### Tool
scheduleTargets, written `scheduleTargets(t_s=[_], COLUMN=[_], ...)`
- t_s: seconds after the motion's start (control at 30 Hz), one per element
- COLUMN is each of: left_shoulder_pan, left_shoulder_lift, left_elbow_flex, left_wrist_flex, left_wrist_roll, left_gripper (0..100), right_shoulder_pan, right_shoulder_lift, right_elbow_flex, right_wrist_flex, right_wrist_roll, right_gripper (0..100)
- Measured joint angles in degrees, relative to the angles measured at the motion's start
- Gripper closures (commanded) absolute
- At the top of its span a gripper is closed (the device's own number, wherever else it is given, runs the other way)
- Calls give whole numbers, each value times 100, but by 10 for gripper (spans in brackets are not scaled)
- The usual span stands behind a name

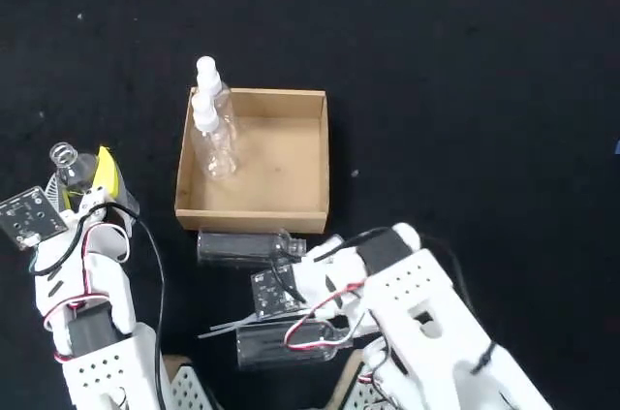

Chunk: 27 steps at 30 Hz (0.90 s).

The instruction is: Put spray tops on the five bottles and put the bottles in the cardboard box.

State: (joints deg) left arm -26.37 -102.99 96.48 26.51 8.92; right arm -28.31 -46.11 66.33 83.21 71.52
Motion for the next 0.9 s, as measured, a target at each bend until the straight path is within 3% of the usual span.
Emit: scheduleTargets(t_s=[0.2,0.47,0.8,0.9], left_shoulder_pan=[0,0,0,0], left_shoulder_lift=[0,0,0,0], left_elbow_flex=[0,0,0,0], left_wrist_flex=[0,0,0,0], left_wrist_roll=[0,0,0,0], left_gripper=[970,970,970,970], right_shoulder_pan=[0,9,0,-114], right_shoulder_lift=[668,1169,1503,1503], right_elbow_flex=[-18,-18,334,352], right_wrist_flex=[-299,-1213,-1987,-2084], right_wrist_roll=[-35,-905,-1037,-1301], right_gripper=[857,857,861,916])
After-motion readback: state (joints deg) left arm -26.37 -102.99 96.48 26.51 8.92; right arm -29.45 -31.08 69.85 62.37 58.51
